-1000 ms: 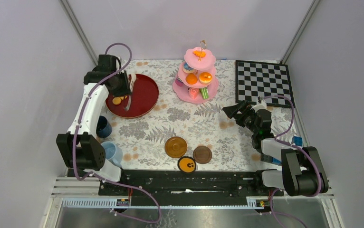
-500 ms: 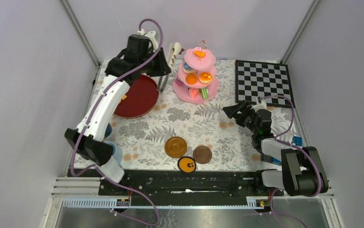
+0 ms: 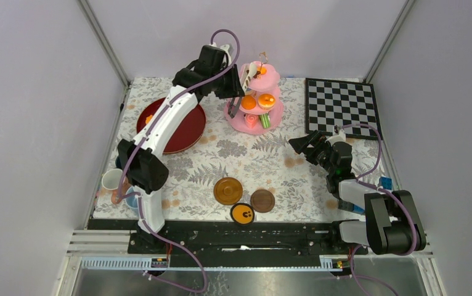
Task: Serve the afternoon tea
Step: Place the desert on the desert table.
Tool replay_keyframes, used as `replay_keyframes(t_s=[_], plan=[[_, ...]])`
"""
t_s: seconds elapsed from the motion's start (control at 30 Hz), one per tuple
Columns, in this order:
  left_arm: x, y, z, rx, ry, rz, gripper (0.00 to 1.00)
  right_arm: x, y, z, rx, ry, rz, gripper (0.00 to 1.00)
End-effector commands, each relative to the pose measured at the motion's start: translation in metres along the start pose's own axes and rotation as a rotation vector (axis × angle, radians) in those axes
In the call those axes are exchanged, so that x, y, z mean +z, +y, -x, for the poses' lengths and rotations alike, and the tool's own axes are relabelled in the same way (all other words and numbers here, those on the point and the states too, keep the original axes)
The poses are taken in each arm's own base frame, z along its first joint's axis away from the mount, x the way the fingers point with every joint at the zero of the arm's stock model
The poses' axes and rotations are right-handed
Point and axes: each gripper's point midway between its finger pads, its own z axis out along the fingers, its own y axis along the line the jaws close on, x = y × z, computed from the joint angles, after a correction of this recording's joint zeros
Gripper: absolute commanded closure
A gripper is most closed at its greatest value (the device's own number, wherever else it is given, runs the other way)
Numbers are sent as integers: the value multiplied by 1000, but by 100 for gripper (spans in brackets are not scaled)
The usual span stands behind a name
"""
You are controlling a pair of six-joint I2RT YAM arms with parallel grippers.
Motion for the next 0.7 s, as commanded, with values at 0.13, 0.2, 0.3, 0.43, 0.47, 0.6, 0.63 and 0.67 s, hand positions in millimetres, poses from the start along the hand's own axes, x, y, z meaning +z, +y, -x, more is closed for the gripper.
replay_keyframes(t_s=[0.13, 0.2, 0.3, 0.43, 0.47, 0.6, 0.63, 0.67], plan=[[-12, -17, 35, 13, -118, -44, 75, 0, 8, 9, -20, -33, 37, 2], [-10, -17, 34, 13, -113, -44, 75, 0, 8, 9, -19, -34, 37, 2], [-9, -16, 34, 12, -111, -40, 74, 0, 8, 9, -19, -34, 38, 2], [-6, -14, 32, 6, -106, -32, 68, 0, 8, 9, -19, -33, 37, 2], [-6, -14, 32, 7, -104, -31, 66, 0, 8, 9, -19, -34, 38, 2], [-5, -12, 32, 9, -104, -23, 62, 0, 8, 9, -20, -34, 37, 2], [-4, -12, 32, 10, -105, -24, 62, 0, 8, 9, -19, -32, 37, 2], [-4, -11, 32, 10, -105, -23, 62, 0, 8, 9, -20, -34, 37, 2]])
